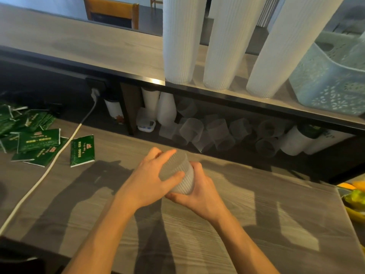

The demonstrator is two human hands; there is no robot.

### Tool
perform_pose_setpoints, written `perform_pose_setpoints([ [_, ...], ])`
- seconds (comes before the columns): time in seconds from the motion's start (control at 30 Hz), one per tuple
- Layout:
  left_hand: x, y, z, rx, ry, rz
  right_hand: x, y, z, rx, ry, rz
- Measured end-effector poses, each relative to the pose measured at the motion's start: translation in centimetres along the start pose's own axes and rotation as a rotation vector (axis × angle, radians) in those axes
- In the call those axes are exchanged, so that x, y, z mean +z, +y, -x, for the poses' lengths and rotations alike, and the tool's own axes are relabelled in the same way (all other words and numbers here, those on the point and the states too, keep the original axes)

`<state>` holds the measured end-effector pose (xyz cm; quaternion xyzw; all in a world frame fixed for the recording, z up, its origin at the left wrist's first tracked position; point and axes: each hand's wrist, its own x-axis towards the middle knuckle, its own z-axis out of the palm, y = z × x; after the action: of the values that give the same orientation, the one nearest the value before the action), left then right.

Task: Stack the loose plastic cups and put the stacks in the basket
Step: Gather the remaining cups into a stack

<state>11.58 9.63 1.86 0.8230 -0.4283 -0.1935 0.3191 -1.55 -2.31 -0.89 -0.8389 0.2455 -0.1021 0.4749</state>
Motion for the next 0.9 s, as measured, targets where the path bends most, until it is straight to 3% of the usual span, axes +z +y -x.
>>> perform_pose_setpoints([
  [0.1, 0.6, -0.2, -0.4, -0.014, -0.110, 0.029, 0.4, -0.1, -0.6, -0.014, 0.006, -0.013],
  [0.23, 1.1, -1.1, -1.5, -0.081, -0.232, 0.250, 0.6, 0.6, -1.6, -0.001, 0.004, 0.019],
  [0.3, 0.8, -2.2, -3.2, -0.092, -0.134, 0.348, 0.7, 0.9, -2.1, 0.030, 0.019, 0.037],
  [0.37, 0.2, -3.9, -5.6, -0.134, 0.093, 0.359, 0.8, 1.2, -2.7, 0.059, 0.038, 0.052],
  [0.43, -0.6, -5.9, -8.4, -0.150, 0.244, 0.133, 0.7, 1.3, -3.3, 0.080, 0.045, 0.065],
  [0.5, -1.7, -7.6, -10.8, -0.138, 0.287, -0.134, 0.5, 1.4, -3.9, 0.093, 0.044, 0.076],
  [0.63, -3.7, -8.5, -15.3, -0.204, 0.169, -0.588, 0.2, 1.4, -4.9, 0.128, 0.051, 0.095],
  [0.9, -3.6, -11.1, -21.1, -0.205, -0.011, -0.827, 0.8, 1.5, -5.8, 0.163, 0.032, 0.080],
])
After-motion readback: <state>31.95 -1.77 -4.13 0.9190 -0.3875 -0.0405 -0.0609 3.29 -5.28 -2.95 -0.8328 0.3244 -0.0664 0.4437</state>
